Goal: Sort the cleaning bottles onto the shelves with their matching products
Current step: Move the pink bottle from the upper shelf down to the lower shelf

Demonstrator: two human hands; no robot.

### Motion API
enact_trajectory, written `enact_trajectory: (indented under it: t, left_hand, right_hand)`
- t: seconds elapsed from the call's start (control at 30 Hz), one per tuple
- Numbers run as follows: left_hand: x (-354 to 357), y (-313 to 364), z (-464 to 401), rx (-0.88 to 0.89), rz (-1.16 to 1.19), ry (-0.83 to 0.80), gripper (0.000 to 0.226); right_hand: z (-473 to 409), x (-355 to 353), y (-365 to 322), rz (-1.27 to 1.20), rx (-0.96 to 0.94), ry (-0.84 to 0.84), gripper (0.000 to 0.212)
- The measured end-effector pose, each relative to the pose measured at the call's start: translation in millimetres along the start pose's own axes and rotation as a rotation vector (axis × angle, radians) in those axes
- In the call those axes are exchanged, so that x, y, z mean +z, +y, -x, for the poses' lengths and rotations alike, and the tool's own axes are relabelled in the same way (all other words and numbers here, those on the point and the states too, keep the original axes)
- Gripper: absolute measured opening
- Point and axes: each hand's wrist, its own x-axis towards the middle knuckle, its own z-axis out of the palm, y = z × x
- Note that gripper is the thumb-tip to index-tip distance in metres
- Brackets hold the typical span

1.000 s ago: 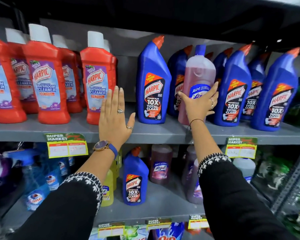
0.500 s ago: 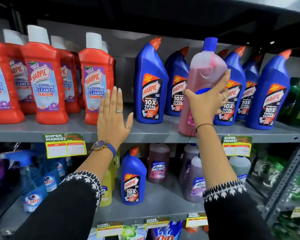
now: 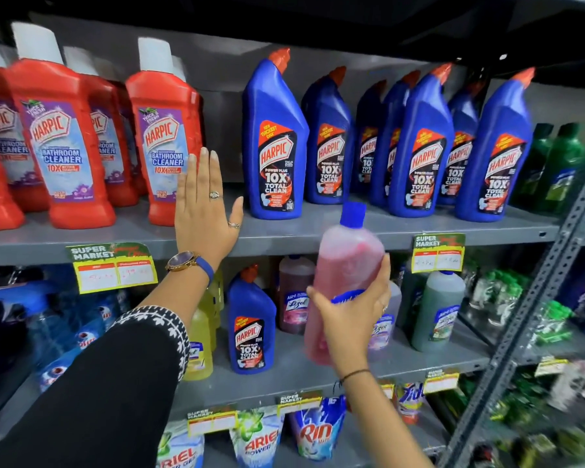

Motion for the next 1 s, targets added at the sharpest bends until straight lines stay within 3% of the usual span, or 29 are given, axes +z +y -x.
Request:
enact_trajectory:
  t: [0.33, 0.73, 1.0]
  left_hand:
    - [3.0, -1.6, -0.2, 0.02, -0.006, 0.037, 0.068]
    - [3.4, -1.8, -1.3, 0.044, -0.016, 0.104, 0.067]
    - [5.3, -2.0, -0.8, 0.04, -0.012, 0.115, 0.066]
  right_hand:
    - [51.4, 22.6, 111.8, 0.125, 0.208, -0.066, 0.117]
    - [7.3, 87.4, 152.6, 0.204, 0.219, -0.134, 0.117]
    - [16.8, 82.5, 174.1, 0.19, 0.243, -0.096, 0.119]
